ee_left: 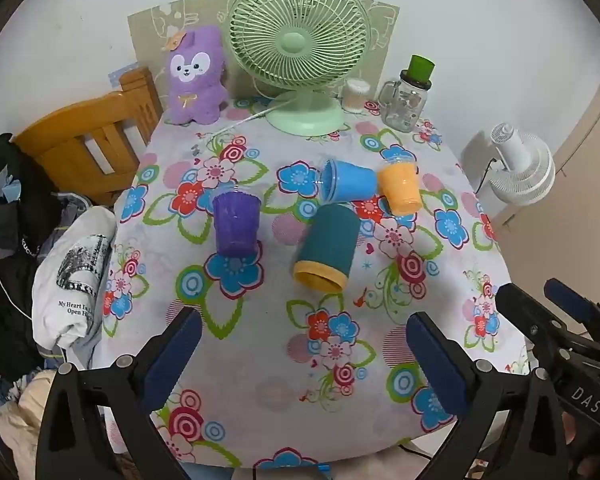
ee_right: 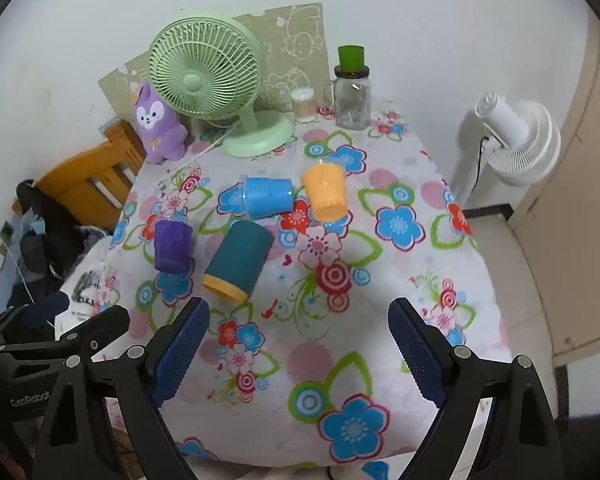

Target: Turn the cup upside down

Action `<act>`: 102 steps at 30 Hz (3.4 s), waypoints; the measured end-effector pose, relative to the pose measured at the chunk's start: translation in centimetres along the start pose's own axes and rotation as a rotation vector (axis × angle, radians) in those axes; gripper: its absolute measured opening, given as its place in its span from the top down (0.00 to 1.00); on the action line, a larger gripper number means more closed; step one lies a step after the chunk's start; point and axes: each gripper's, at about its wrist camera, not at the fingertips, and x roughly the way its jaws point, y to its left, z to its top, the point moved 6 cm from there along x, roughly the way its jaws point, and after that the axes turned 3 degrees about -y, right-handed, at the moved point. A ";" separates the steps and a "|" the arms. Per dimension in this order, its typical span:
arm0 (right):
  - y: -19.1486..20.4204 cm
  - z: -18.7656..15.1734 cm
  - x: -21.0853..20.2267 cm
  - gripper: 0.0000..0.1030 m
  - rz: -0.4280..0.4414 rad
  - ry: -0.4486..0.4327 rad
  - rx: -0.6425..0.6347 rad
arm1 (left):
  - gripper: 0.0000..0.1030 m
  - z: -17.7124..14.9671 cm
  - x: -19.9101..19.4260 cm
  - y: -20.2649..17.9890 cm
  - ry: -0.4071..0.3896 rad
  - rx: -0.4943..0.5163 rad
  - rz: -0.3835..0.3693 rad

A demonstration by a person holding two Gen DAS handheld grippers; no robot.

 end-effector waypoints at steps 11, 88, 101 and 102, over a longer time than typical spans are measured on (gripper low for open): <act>-0.2 1.1 -0.7 0.10 -0.027 -0.027 -0.065 | 0.00 0.5 -0.6 -0.6 -0.024 -0.011 0.010; -4.2 9.0 4.5 0.10 -0.027 -0.006 -0.122 | 0.00 6.2 5.0 -4.5 0.041 -0.010 0.054; -8.1 11.8 9.1 0.10 0.011 0.039 -0.107 | 0.00 8.3 10.3 -9.2 0.076 -0.053 0.030; -8.4 11.9 9.5 0.10 0.010 0.042 -0.105 | 0.00 8.4 10.8 -9.6 0.080 -0.055 0.029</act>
